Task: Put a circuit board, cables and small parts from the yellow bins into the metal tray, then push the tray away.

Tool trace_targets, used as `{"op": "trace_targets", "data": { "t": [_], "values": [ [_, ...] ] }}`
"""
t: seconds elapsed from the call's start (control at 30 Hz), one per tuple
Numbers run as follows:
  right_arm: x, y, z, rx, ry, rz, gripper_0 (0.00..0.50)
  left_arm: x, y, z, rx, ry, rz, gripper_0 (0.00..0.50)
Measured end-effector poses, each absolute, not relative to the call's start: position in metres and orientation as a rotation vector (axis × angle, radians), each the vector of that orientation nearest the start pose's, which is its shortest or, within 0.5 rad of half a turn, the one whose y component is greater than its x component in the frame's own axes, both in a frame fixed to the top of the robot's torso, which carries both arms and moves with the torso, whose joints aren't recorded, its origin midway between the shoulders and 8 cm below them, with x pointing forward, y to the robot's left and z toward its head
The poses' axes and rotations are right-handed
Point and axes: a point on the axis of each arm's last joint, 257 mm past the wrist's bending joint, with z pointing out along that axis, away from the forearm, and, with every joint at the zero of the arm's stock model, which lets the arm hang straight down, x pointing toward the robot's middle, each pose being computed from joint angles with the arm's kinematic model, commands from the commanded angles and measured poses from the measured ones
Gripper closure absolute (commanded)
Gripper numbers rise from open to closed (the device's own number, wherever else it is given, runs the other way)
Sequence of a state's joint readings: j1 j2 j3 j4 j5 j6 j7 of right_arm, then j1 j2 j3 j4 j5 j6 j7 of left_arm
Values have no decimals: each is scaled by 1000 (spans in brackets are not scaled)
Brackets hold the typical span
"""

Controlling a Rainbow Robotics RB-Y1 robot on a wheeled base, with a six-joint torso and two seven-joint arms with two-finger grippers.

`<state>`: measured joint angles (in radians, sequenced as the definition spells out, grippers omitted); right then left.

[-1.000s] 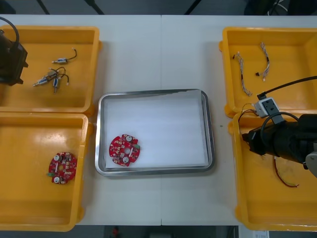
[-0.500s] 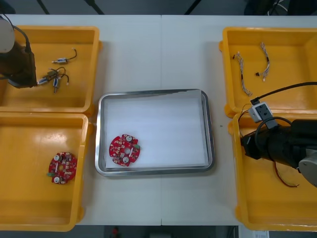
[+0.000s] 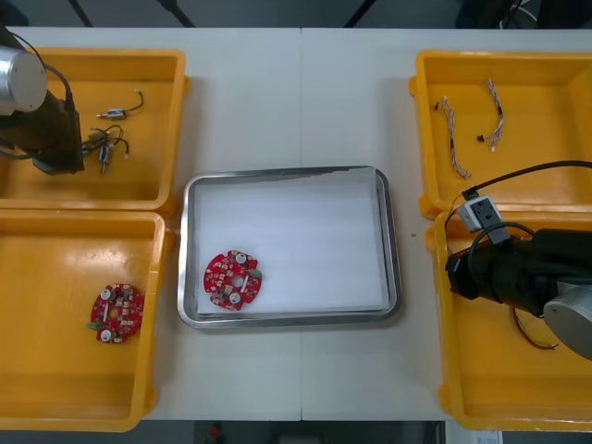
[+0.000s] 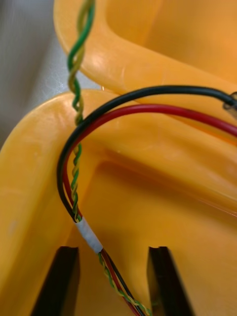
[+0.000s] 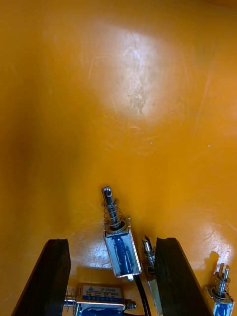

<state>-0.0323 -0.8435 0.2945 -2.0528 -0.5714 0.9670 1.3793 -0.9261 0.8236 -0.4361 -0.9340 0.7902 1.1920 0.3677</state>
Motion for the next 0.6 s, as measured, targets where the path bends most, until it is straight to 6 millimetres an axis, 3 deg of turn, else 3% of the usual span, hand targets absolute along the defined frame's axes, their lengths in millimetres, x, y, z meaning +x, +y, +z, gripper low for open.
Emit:
{"op": "trace_targets", "data": {
  "t": [0.03,0.07,0.1,0.6],
  "values": [
    [441,-254,-277,-505,2306,53,362,609,410,-199,-2096,1622,-469,0],
    [441,-253,-277,-507,2307,54,455,610,409,-200,-2090,1623,-470,0],
    [441,-253,-278,-508,2308,54,499,611,409,-202,-2083,1626,-468,0],
    [444,-258,-276,-516,2296,21,500,610,408,-209,-2064,1646,-441,0]
  ]
}}
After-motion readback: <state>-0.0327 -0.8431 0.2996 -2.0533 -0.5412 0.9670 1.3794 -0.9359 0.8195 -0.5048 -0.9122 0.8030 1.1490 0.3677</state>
